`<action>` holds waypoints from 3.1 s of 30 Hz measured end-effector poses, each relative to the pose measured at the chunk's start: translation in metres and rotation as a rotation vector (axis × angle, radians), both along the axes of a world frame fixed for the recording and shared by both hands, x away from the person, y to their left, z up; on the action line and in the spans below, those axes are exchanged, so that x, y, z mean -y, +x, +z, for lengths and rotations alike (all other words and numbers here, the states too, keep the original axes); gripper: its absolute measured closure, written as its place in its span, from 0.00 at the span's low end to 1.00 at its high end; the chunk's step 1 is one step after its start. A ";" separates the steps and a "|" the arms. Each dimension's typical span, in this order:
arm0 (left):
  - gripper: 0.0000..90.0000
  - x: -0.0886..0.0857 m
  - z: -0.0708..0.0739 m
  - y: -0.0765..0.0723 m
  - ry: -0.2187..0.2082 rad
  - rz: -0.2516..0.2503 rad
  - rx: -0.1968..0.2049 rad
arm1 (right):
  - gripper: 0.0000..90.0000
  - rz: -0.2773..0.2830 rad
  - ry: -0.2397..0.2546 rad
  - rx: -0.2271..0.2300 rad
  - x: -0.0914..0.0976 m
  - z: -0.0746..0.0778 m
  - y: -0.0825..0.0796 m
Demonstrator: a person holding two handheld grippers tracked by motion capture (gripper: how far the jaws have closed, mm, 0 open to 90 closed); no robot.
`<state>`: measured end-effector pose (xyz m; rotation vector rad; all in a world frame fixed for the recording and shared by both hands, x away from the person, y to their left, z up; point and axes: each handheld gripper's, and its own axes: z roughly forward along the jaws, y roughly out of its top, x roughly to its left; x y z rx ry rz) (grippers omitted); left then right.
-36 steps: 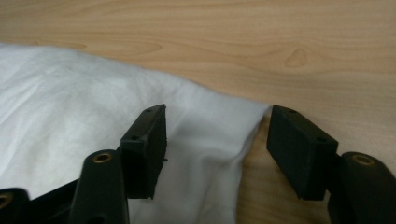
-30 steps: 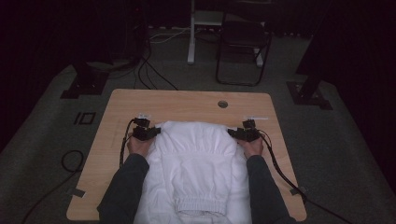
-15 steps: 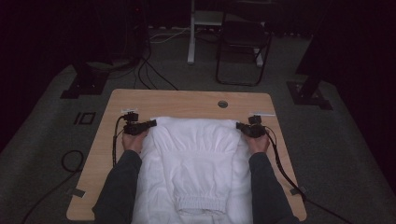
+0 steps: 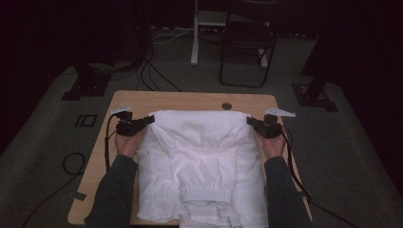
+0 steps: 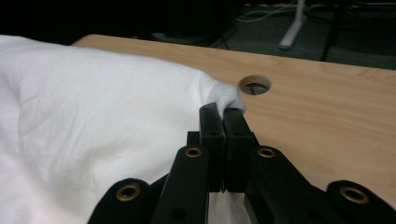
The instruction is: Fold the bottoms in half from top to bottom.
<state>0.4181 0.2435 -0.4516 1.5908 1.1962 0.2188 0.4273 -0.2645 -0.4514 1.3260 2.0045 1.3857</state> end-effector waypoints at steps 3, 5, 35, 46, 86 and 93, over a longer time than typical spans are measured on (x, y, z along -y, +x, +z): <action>0.97 -0.002 0.004 -0.025 0.015 -0.039 0.027 | 0.99 0.028 0.008 0.011 0.004 0.001 -0.017; 0.97 -0.003 0.005 -0.046 0.029 -0.068 0.041 | 0.99 0.069 0.006 0.022 0.009 0.001 -0.048; 0.95 0.024 -0.083 -0.068 0.367 -0.059 -0.104 | 0.98 0.128 -0.149 -0.206 -0.016 -0.093 -0.073; 0.95 0.027 -0.083 -0.023 0.375 0.002 -0.104 | 0.98 0.069 -0.193 -0.186 -0.029 -0.092 -0.028; 0.97 0.007 -0.003 -0.013 0.166 0.069 0.041 | 0.99 -0.046 -0.013 0.005 -0.013 -0.020 -0.015; 0.97 0.000 0.034 -0.044 0.100 0.031 0.148 | 0.99 -0.040 0.059 0.136 0.000 0.019 -0.036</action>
